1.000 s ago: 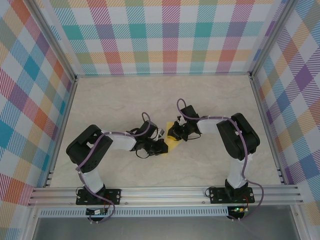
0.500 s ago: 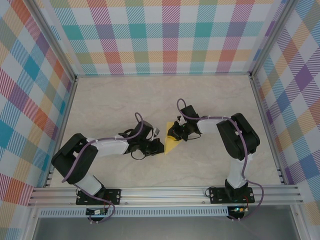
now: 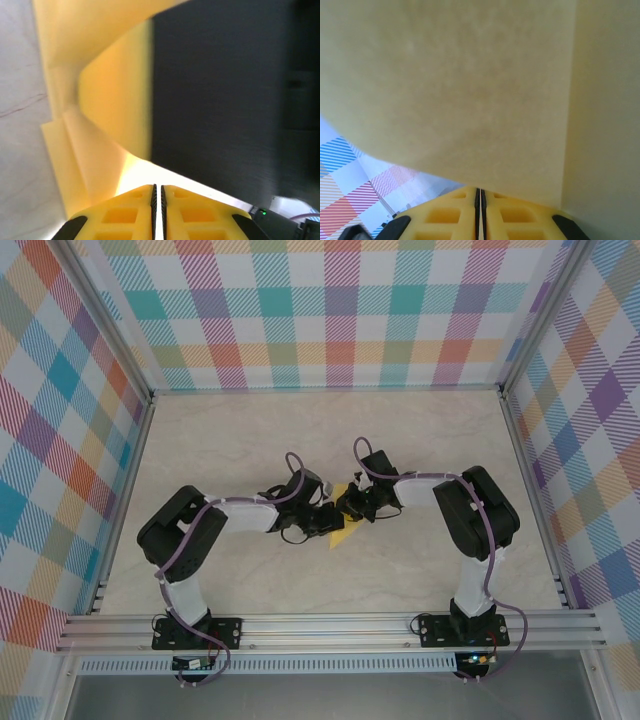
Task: Fold a paper plane with a square sheet of paper (pick it up from the middle)
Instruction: Fourth fold the wing at the center of the table.
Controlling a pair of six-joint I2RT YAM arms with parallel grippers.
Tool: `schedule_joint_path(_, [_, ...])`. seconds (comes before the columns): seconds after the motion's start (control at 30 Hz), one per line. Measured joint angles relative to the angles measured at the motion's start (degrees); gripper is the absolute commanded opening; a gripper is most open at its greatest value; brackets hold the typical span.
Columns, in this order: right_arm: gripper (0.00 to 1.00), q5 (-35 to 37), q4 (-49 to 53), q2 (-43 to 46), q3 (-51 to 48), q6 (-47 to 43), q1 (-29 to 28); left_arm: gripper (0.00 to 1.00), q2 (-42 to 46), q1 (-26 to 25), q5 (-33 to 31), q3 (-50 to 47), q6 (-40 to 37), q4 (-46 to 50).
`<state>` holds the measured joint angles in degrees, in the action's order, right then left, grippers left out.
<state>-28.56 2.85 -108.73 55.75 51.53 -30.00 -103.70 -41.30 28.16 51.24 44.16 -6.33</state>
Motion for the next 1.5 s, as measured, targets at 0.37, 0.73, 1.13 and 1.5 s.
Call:
schedule_joint_path(0.37, [0.14, 0.0, 1.2, -0.2, 0.8, -0.2, 0.0, 0.05, -0.6, -0.2, -2.6, -3.6, 1.4, -3.5])
schedule_joint_path(0.73, [0.18, -0.4, 5.8, -1.0, 3.9, -2.7, 0.4, 0.01, 2.3, -0.2, -5.9, -7.2, 1.6, -4.9])
schedule_joint_path(1.13, [0.04, -1.5, 4.5, 7.0, 4.1, -8.3, 5.5, 0.00, 2.3, -0.2, -6.1, -7.2, 2.4, -4.9])
schedule_joint_path(1.5, [0.03, -3.6, 1.9, 2.6, 1.8, -8.4, 0.6, 0.00, 2.3, -0.2, -6.2, -7.2, 3.5, -4.9])
